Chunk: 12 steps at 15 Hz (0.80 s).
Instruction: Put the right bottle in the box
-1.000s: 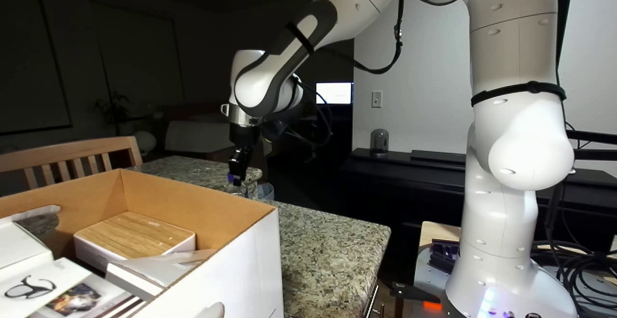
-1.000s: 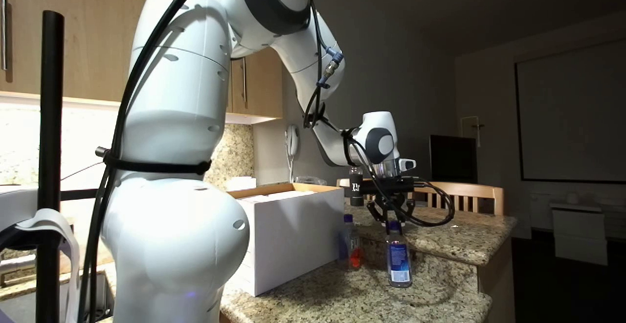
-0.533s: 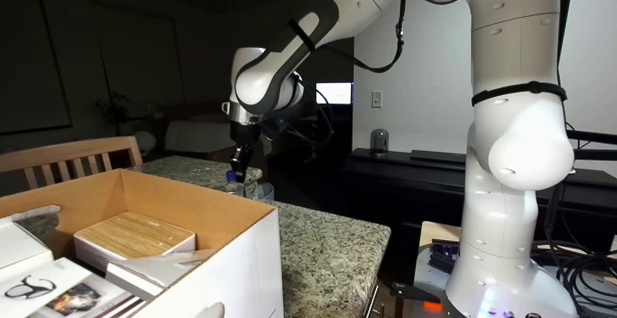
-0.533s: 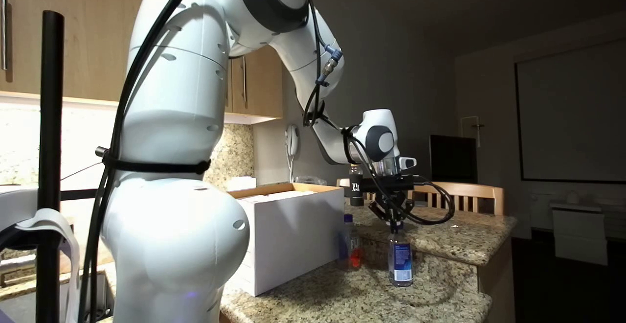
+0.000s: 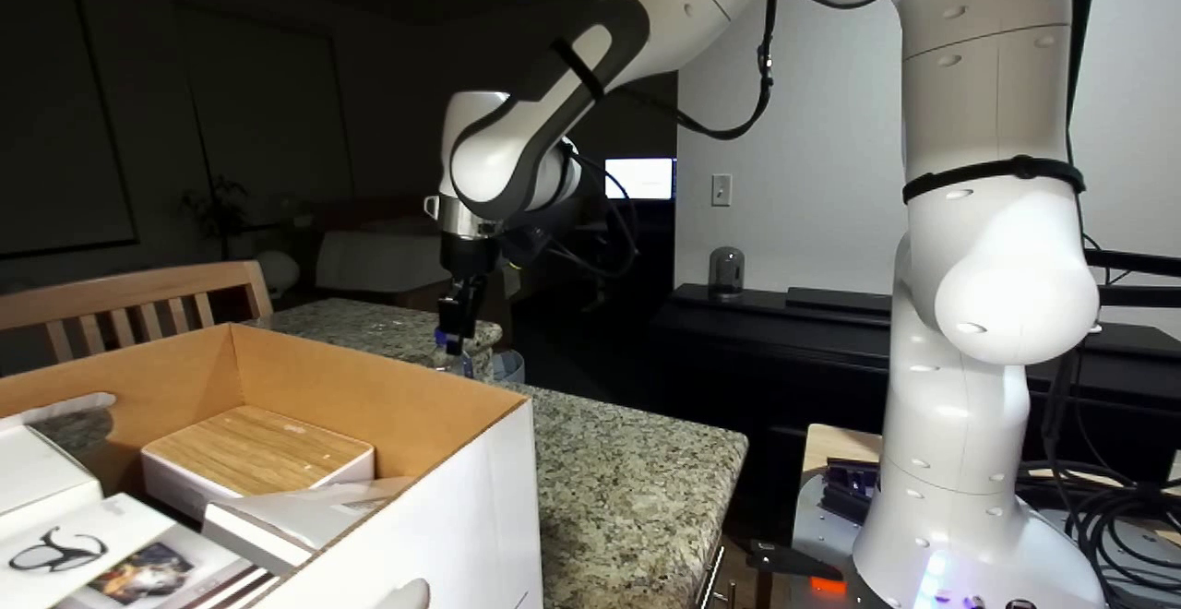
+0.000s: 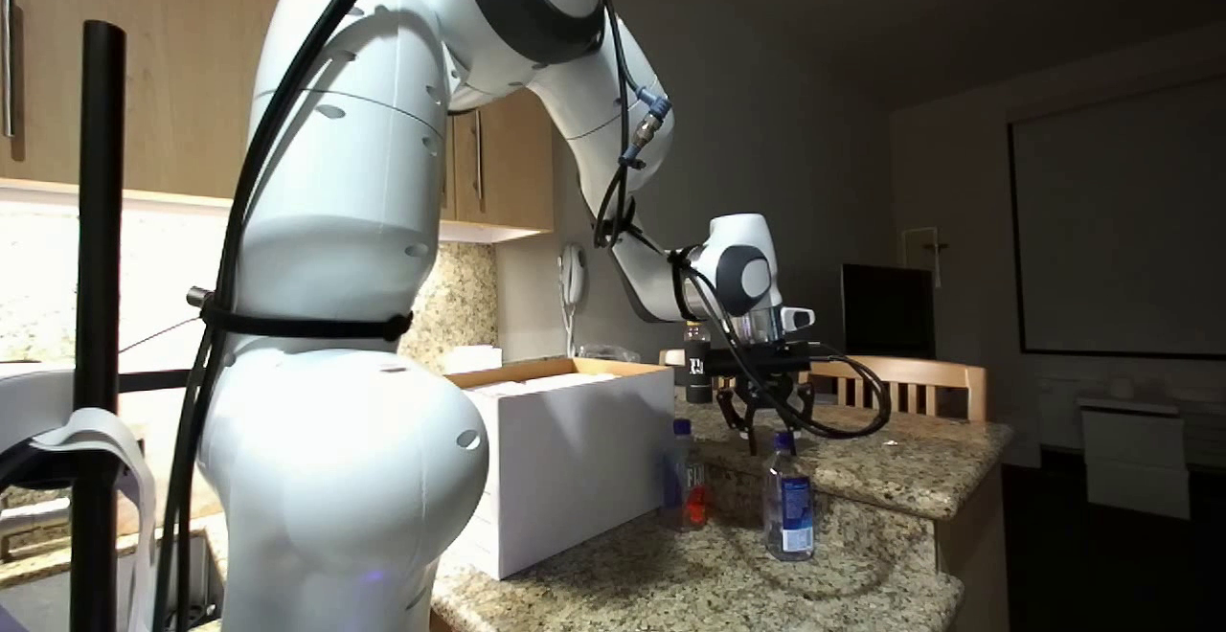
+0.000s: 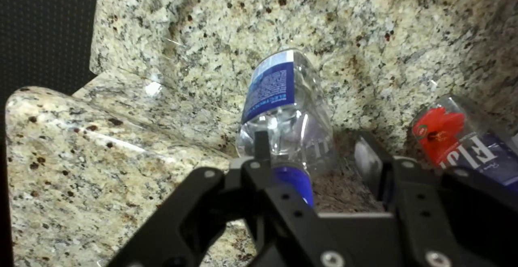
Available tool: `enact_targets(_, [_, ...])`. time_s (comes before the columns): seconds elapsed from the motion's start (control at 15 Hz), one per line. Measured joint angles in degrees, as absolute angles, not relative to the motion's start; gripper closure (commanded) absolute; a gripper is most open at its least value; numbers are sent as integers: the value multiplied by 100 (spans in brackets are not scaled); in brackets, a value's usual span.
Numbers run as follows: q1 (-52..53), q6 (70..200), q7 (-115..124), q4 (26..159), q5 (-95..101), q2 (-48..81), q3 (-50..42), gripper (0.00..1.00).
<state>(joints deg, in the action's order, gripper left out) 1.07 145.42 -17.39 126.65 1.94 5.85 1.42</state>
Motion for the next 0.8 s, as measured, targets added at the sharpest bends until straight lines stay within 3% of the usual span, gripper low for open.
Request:
enact_targets(0.2, [112, 14570, -1722, 12665, 320, 585, 145, 0])
enact_targets(0.53, [114, 14689, -1685, 12635, 488, 624, 146, 1])
enact_targets(0.6, [114, 14707, -1676, 12615, 514, 642, 146, 25])
enact_targets(0.67, [114, 14722, -1674, 12590, 524, 664, 146, 25])
enact_targets(0.8, [114, 14737, -1673, 12504, 528, 733, 146, 37])
